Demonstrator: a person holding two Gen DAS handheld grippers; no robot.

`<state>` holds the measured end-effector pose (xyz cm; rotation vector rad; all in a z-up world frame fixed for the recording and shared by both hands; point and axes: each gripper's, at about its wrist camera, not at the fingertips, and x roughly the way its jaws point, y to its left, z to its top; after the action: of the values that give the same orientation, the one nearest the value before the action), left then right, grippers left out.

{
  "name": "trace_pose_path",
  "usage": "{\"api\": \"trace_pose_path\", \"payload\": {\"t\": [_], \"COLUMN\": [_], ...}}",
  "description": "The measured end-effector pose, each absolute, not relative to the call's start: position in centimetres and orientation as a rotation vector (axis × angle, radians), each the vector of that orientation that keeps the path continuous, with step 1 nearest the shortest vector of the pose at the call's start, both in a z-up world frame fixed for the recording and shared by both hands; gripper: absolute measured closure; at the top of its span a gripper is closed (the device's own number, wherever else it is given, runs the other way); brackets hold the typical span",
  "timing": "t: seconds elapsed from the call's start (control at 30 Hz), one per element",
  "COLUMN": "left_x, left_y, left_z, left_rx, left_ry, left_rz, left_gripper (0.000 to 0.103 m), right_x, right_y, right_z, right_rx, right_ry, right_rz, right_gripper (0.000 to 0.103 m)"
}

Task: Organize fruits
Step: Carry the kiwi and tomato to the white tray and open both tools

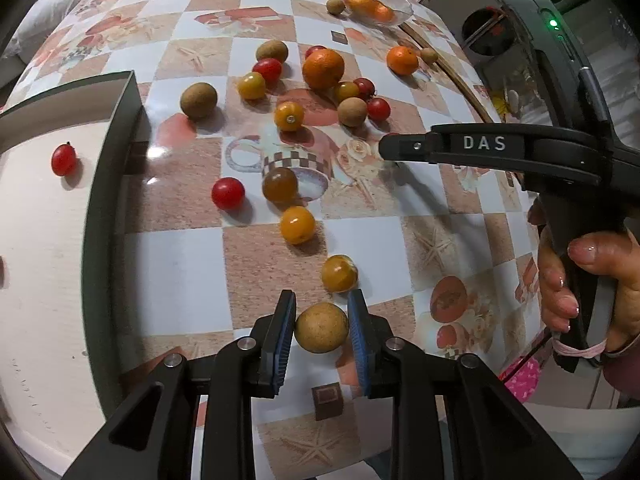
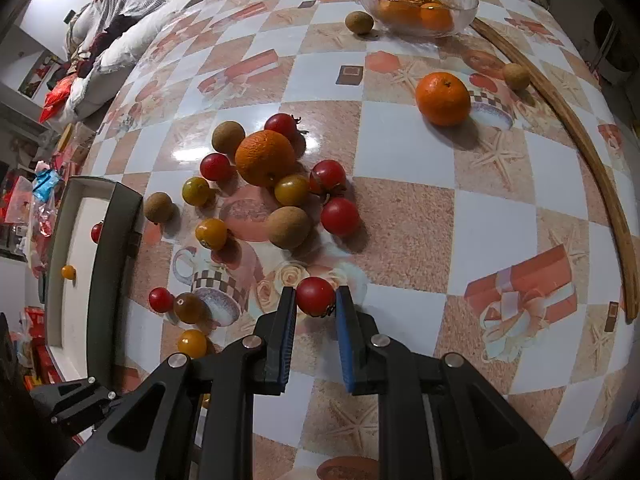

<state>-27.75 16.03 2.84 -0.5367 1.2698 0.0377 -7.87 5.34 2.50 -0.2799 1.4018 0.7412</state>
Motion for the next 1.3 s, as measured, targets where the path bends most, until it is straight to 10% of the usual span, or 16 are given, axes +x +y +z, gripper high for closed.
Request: {"api": "trace_pose_path", "payload": {"t": [1.3], "left_x": [-34.8], "left_y": [39.0], "left_z": [5.2], "left_rx": [-0.601], "left_ry": [1.080], "left_rz": [0.568], "left_gripper": [0.075], "right_x": [-18.6], "right_y": [26.2], "right_z": [6.0], "right_rx": [-0.482], "right_ry": [1.355], "right_rz": [1.160], "right_gripper": [0.082]}}
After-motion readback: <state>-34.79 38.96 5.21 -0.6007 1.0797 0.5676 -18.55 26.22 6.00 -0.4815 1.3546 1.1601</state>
